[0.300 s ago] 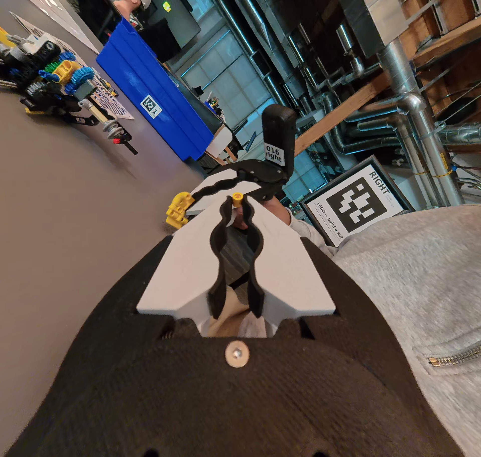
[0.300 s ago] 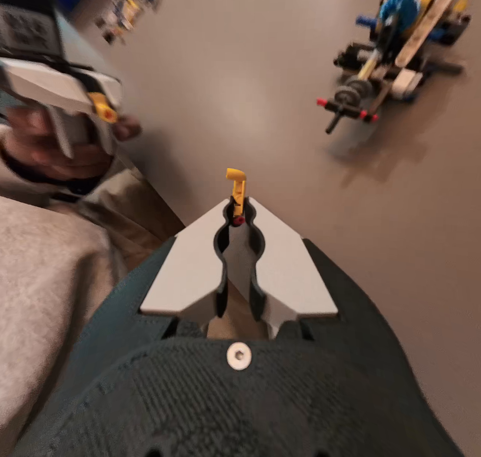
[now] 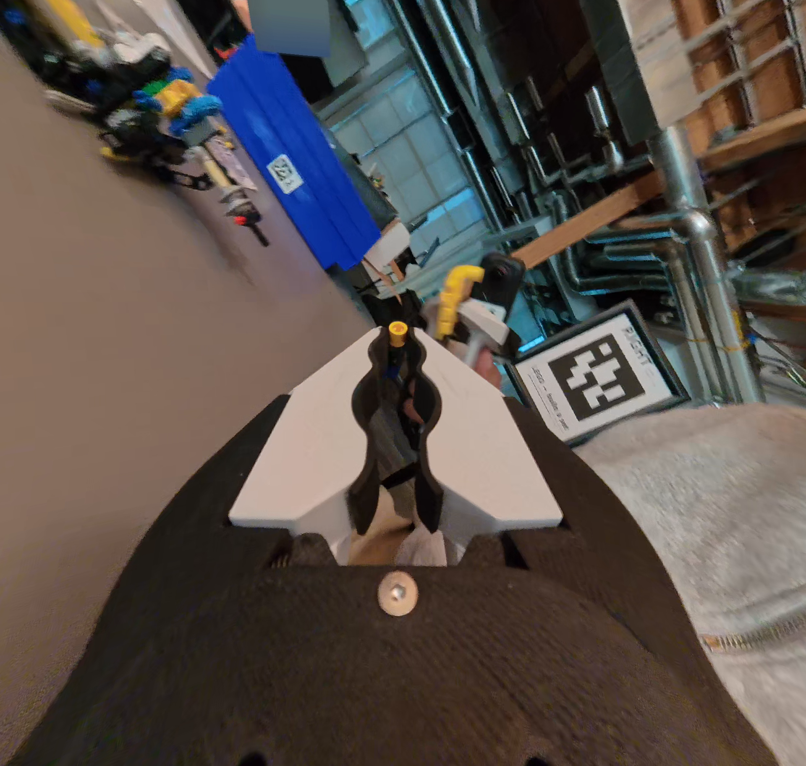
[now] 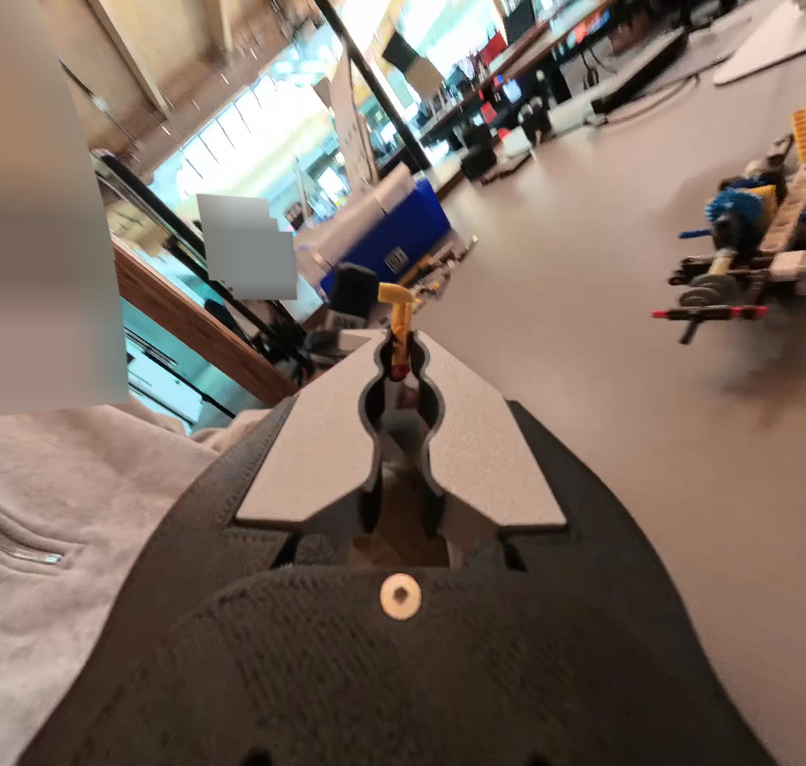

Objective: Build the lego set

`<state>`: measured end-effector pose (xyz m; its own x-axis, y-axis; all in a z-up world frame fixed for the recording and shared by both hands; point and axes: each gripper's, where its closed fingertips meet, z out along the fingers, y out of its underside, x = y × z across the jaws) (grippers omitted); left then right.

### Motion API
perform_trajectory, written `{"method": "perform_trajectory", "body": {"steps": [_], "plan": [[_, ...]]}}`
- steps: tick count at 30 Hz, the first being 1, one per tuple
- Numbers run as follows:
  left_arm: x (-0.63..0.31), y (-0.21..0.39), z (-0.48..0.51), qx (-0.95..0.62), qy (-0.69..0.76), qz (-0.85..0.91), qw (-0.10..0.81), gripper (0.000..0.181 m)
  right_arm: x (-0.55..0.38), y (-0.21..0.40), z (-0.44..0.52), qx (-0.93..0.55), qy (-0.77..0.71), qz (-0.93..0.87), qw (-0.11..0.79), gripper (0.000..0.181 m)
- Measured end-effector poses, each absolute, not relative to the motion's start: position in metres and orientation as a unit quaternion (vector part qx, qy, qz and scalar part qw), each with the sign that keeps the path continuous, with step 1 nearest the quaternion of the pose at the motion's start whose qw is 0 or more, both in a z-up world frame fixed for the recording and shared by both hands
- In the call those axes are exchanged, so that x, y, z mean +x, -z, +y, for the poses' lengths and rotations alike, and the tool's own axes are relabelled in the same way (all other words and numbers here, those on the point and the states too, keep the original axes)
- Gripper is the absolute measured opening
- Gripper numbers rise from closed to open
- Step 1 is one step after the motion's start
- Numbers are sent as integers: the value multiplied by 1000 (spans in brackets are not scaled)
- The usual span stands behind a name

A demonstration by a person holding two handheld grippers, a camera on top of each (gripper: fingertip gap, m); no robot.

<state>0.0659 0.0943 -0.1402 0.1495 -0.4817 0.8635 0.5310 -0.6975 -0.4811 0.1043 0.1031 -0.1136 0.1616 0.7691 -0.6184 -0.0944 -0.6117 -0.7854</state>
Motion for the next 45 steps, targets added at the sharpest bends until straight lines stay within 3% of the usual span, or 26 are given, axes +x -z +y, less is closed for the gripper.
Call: {"method": "perform_trajectory", "body": {"steps": [1,13,45], "plan": [[63,143,97,-652,649,-37,391,5,103,109,98,-657,-611,-240,370,5],[88,145,83,-667,646,10,371,5,113,127,93,-669,-620,-157,379,5],[100,151,72,-696,610,86,370,4,104,149,70,-689,-608,-250,306,5]]}}
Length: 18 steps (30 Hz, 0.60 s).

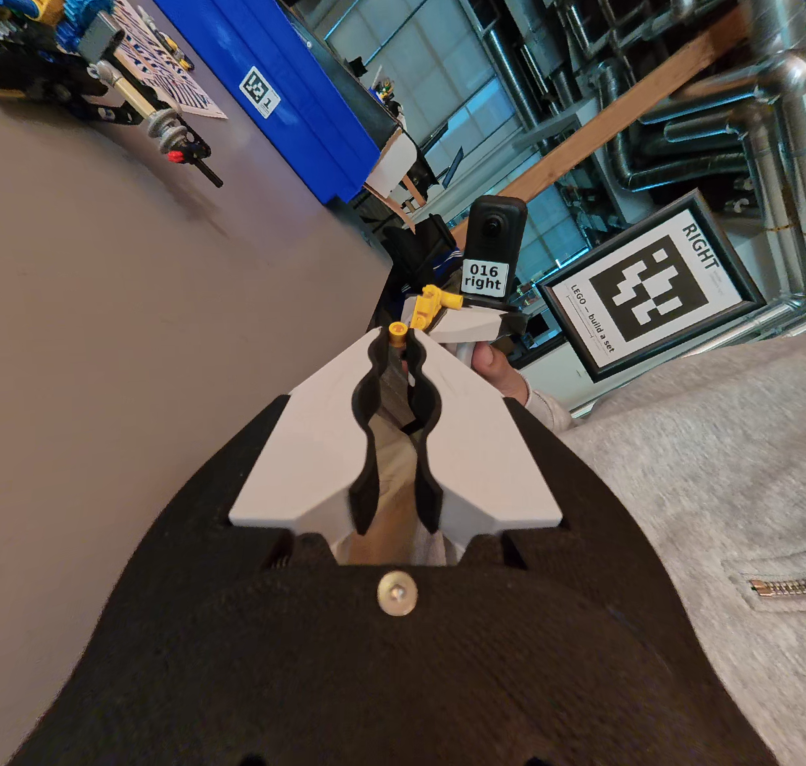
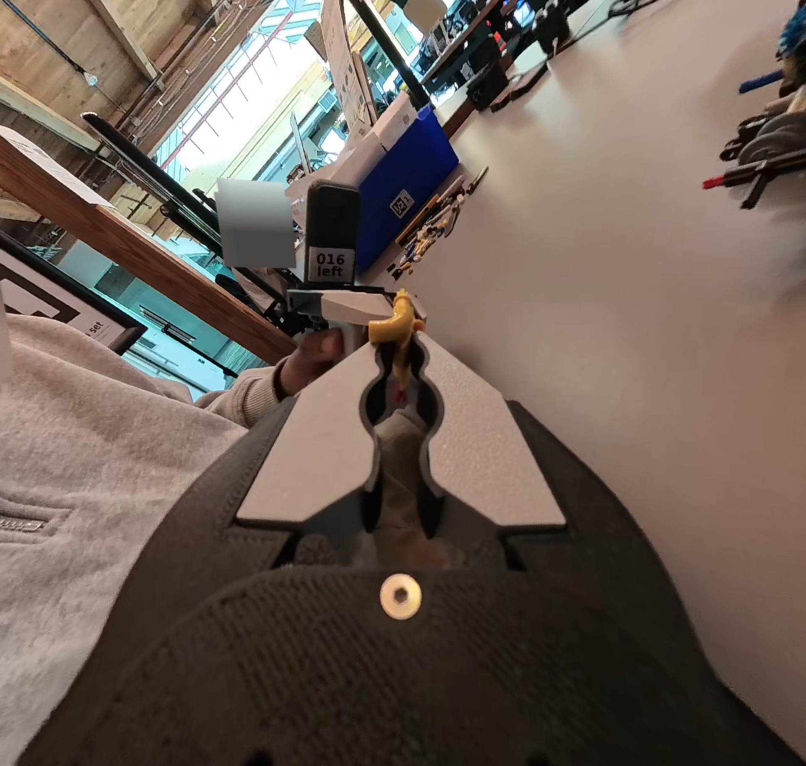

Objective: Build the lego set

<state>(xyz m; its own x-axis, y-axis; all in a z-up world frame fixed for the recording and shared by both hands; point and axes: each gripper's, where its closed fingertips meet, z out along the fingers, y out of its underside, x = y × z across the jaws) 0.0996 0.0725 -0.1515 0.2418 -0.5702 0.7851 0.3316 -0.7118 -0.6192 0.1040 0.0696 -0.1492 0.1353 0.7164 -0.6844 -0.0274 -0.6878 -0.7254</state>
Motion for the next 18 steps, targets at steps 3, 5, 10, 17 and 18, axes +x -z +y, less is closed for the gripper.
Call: {"method": "perform_trajectory", "body": {"steps": [3,5,10,17,18], "plan": [[97,151,74,-695,608,84,376,5,105,141,73,-675,-618,-240,325,5],[93,146,76,-685,609,85,391,4,105,142,75,-679,-617,-236,319,5],[74,109,70,-612,627,126,466,4,101,135,57,-683,-663,-241,188,5],[76,80,41,-562,550,259,560,6,97,105,41,-694,-672,-255,48,6],[78,80,39,-563,542,270,563,6,96,101,39,-697,-670,-254,28,5]]}}
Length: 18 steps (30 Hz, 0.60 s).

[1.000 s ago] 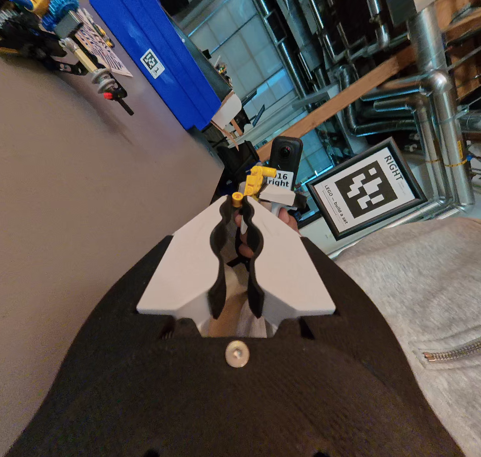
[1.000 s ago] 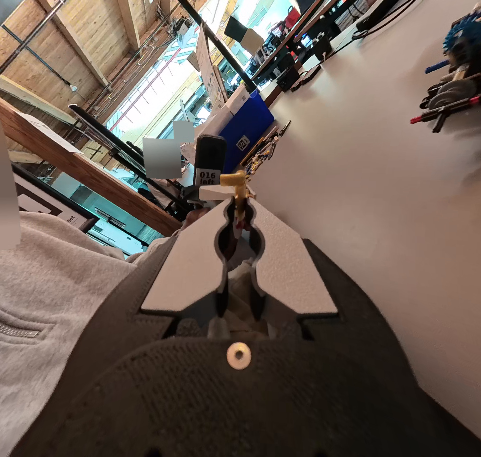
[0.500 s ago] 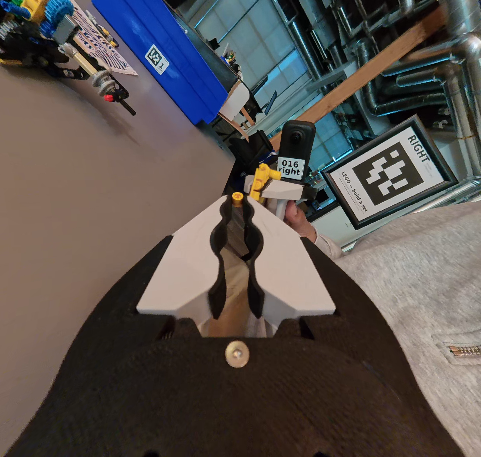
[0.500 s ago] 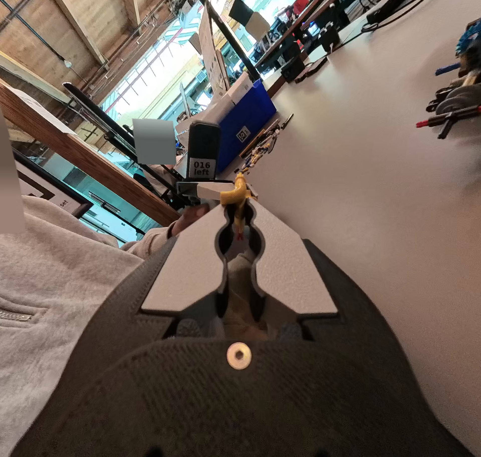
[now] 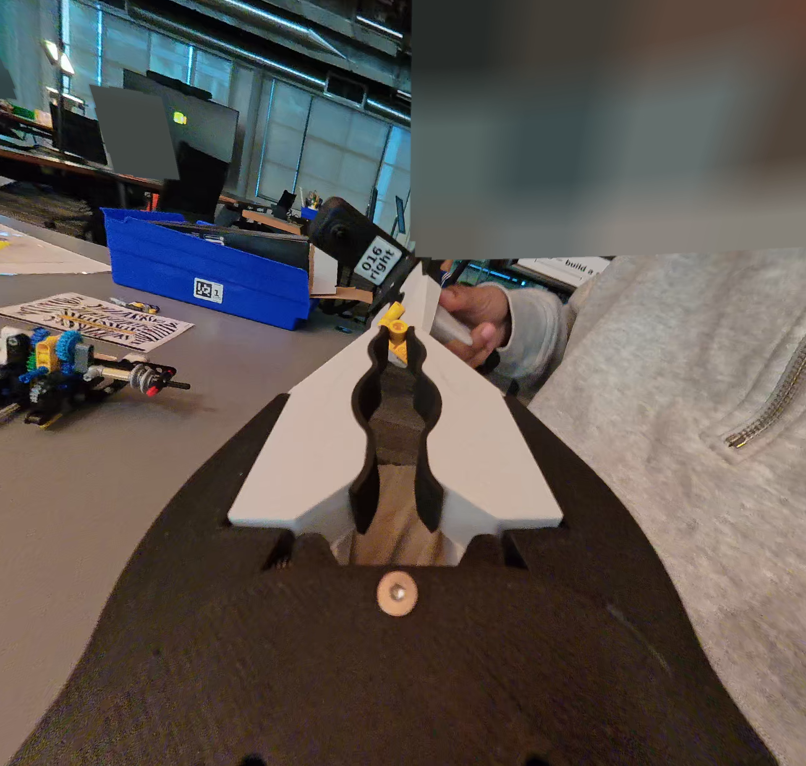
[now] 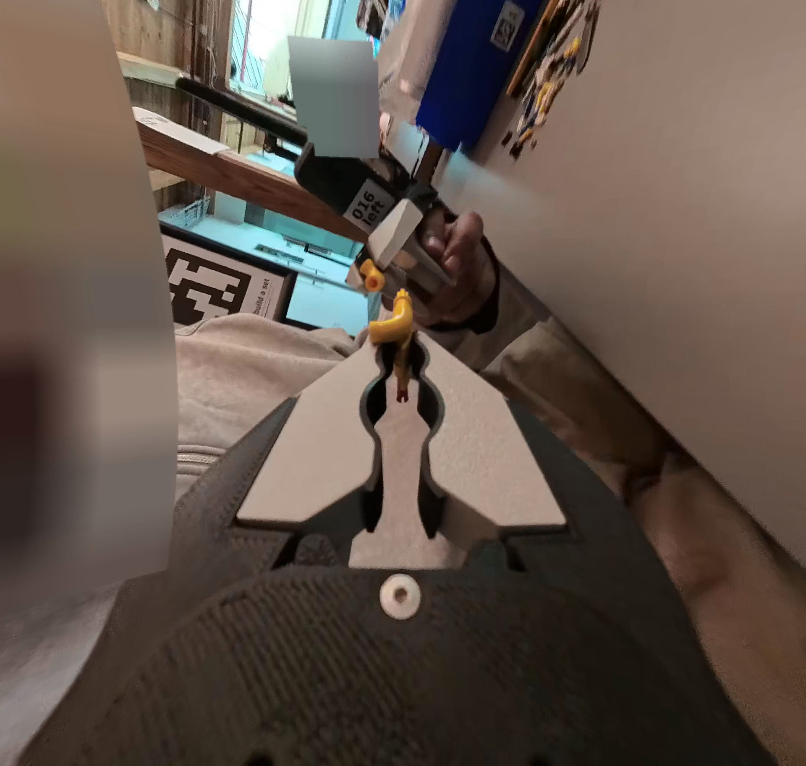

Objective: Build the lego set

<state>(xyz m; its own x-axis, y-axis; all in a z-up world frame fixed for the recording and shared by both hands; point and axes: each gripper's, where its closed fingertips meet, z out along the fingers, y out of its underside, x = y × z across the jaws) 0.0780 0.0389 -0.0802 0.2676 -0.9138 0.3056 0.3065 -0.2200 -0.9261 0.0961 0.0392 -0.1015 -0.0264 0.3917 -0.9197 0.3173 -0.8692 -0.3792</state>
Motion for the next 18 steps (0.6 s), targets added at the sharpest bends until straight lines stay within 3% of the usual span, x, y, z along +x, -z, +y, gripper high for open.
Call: {"method": "perform_trajectory", "body": {"steps": [6,18], "plan": [[83,78,33,-553,537,288,568,5,93,96,18,-719,-624,-301,-50,6],[87,85,33,-562,524,307,562,5,96,98,20,-735,-597,-311,-82,6]]}}
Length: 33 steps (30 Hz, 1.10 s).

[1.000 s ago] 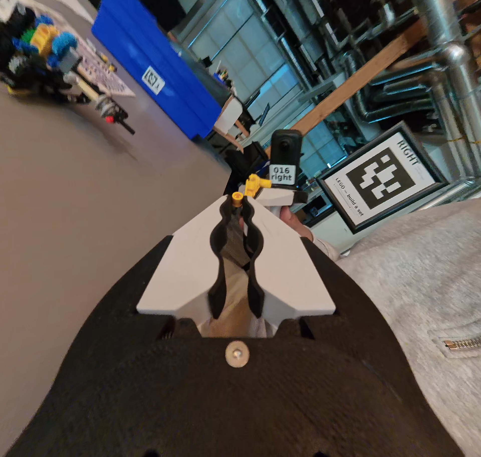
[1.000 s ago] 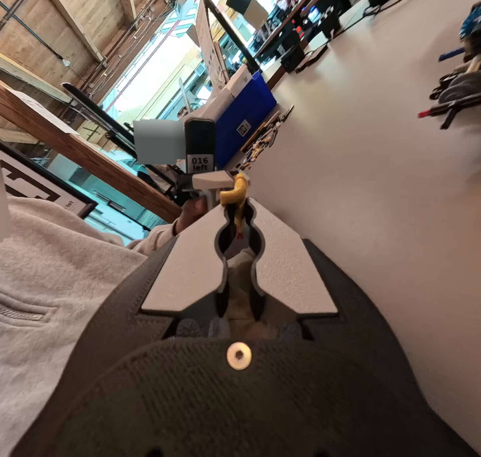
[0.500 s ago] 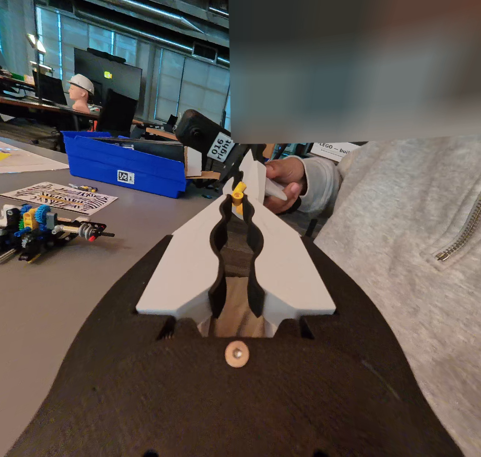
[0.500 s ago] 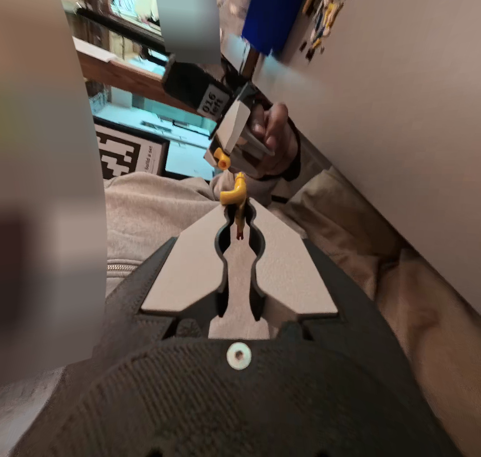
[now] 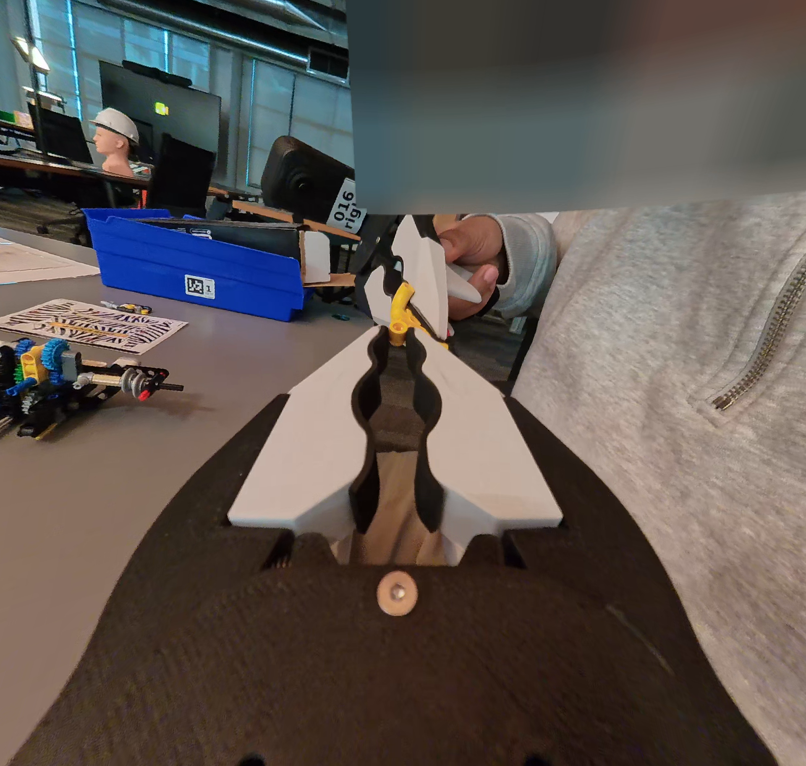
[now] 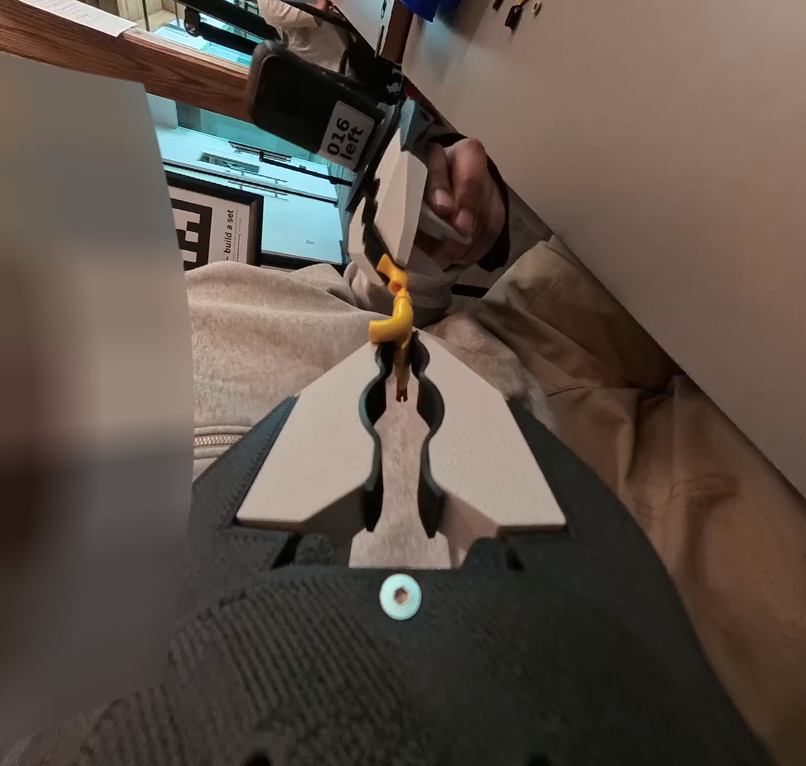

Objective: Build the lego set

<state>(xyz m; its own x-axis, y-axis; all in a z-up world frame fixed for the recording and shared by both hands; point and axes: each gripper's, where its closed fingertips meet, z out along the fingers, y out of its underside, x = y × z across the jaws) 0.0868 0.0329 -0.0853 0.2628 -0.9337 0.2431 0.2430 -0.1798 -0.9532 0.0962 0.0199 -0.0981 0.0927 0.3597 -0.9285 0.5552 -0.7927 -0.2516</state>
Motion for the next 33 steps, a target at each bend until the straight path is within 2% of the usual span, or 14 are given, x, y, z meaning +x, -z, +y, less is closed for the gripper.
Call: {"method": "perform_trajectory", "body": {"steps": [18,33], "plan": [[93,92,35,-585,425,351,595,5,99,104,20,729,612,292,98,6],[96,92,36,-582,444,329,596,5,101,105,20,714,627,293,105,5]]}}
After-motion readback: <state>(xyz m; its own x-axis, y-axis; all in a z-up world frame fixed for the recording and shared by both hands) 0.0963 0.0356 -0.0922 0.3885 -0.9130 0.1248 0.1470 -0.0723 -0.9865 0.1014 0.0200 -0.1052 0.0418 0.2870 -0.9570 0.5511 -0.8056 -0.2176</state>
